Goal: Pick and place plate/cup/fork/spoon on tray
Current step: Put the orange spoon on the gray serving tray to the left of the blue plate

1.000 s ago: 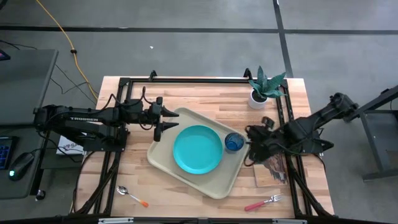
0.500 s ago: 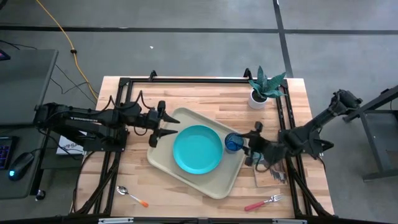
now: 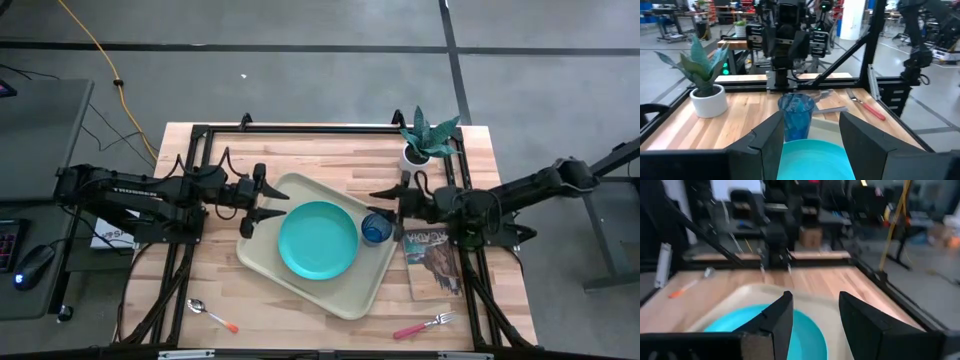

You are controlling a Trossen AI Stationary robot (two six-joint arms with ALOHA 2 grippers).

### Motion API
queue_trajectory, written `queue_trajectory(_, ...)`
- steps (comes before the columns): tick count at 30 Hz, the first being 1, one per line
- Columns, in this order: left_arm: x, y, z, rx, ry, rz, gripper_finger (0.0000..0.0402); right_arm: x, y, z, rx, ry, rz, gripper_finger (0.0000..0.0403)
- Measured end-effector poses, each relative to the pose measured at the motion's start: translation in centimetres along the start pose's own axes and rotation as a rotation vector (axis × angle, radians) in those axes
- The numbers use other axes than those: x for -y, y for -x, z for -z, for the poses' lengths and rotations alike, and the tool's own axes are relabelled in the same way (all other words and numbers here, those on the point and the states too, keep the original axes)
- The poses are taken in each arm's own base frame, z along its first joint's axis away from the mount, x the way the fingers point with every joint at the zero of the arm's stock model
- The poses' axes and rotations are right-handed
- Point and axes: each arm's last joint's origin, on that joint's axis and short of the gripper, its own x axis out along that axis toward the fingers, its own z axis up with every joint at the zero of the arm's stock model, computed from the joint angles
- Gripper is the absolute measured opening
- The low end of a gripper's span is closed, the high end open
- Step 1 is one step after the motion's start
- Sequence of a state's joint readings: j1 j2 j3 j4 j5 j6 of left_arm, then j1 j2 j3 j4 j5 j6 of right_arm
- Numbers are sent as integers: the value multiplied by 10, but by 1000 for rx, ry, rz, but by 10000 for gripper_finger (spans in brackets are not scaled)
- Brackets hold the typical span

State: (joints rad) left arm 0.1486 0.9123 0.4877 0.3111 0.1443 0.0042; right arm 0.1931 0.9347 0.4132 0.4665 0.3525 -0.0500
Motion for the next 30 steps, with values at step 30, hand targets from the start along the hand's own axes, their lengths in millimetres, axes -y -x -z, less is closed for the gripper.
queue_trajectory(30, 176, 20, 45, -953, -265, 404, 172, 3, 1, 12, 55, -12, -23, 149)
